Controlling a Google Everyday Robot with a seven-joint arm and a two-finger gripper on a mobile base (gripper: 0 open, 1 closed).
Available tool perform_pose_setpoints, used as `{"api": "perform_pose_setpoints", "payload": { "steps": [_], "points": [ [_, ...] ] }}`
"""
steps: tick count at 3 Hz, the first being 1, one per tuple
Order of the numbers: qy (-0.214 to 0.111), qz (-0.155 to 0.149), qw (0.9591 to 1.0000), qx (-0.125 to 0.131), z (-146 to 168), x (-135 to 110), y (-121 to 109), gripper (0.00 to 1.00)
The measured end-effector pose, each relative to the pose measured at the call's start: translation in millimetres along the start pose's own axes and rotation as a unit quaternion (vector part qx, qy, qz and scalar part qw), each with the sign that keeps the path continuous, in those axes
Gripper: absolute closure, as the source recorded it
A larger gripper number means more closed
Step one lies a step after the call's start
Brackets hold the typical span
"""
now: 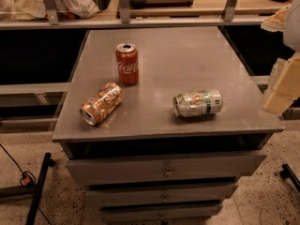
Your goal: Place orange can upright
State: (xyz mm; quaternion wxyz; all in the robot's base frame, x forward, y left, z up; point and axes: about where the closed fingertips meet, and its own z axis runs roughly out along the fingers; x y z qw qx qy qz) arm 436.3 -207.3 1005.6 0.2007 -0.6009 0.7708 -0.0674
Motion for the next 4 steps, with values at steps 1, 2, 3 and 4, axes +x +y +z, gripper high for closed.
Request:
{"api": "perform_pose_setpoints", "payload": {
  "steps": [1, 2, 3, 4],
  "points": [
    [0.0, 0.0, 1.0, 0.0, 0.0, 0.0, 0.0, 0.0],
    [-0.007, -0.018, 0.9998, -0.002, 1.5, -11.4, 1.2, 0.0],
    [-0.026, -0.091, 0.9955, -0.002, 3.1, -47.3, 8.4, 0.0],
    [-0.045, -0.199, 0.9789, 0.009, 3.4, -100.1, 20.4, 0.0]
  ]
}}
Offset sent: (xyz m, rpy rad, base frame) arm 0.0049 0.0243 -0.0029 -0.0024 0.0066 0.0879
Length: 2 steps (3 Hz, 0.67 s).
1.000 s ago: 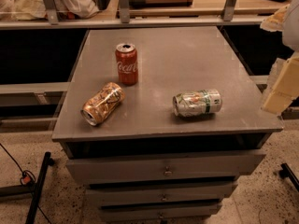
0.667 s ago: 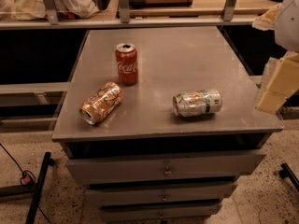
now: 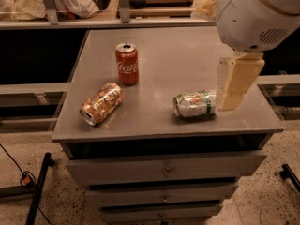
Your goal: Place orange can upright
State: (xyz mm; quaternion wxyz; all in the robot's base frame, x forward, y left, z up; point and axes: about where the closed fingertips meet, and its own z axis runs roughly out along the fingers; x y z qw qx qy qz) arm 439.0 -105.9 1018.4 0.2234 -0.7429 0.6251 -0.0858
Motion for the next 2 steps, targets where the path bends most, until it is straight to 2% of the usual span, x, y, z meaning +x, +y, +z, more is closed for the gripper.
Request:
{"api": "perform_pose_setpoints", "payload": {
  "steps": [1, 2],
  "points": [
    [0.001, -0.105, 0.9945, 0.003, 8.6, -53.4, -5.7, 0.0],
    [0.017, -0.184, 0.9828, -0.007, 26.6, -96.5, -12.6, 0.0]
  ]
}}
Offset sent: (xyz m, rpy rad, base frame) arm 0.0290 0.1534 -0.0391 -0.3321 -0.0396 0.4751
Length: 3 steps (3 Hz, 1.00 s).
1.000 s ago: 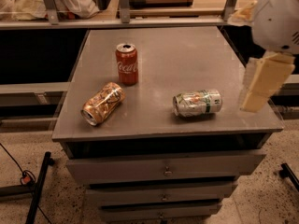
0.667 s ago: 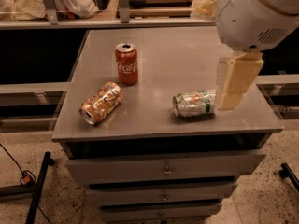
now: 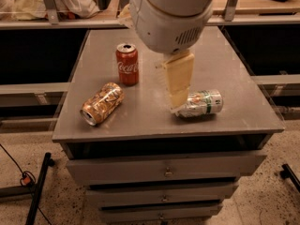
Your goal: Place orange can upright
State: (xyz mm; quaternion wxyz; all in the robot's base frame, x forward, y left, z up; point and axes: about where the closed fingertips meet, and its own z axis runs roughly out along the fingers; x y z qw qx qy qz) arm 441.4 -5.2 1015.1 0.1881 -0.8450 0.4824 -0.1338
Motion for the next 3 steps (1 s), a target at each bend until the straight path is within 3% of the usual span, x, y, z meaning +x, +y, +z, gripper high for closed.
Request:
{"api": "perform_pose_setpoints", "payload": {
  "steps": [1, 2, 3],
  "points": [
    [0.016, -0.066, 0.997, -0.038, 31.6, -27.0, -23.0, 0.0],
    [0.029, -0.106, 0.9902, -0.087, 70.9, -38.4, -33.0, 0.0],
    [0.025, -0.125, 0.9832, -0.131, 110.1, -45.9, -38.5, 0.0]
  ]
}}
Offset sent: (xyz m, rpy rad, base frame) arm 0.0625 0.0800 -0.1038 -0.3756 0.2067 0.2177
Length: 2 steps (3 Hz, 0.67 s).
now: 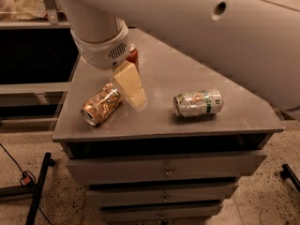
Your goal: Place orange can upright
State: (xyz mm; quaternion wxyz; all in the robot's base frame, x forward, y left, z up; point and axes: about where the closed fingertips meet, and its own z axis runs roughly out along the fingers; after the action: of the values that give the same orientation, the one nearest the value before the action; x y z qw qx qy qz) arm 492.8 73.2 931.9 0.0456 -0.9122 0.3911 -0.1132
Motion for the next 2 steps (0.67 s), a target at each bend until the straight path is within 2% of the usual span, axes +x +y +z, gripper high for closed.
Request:
{"api": "perform_pose_setpoints", "payload": {
  "steps": [2],
  "points": [
    [-0.06, -0.009, 0.9973, -0.041, 47.9, -22.1, -20.3, 0.0]
  ]
}}
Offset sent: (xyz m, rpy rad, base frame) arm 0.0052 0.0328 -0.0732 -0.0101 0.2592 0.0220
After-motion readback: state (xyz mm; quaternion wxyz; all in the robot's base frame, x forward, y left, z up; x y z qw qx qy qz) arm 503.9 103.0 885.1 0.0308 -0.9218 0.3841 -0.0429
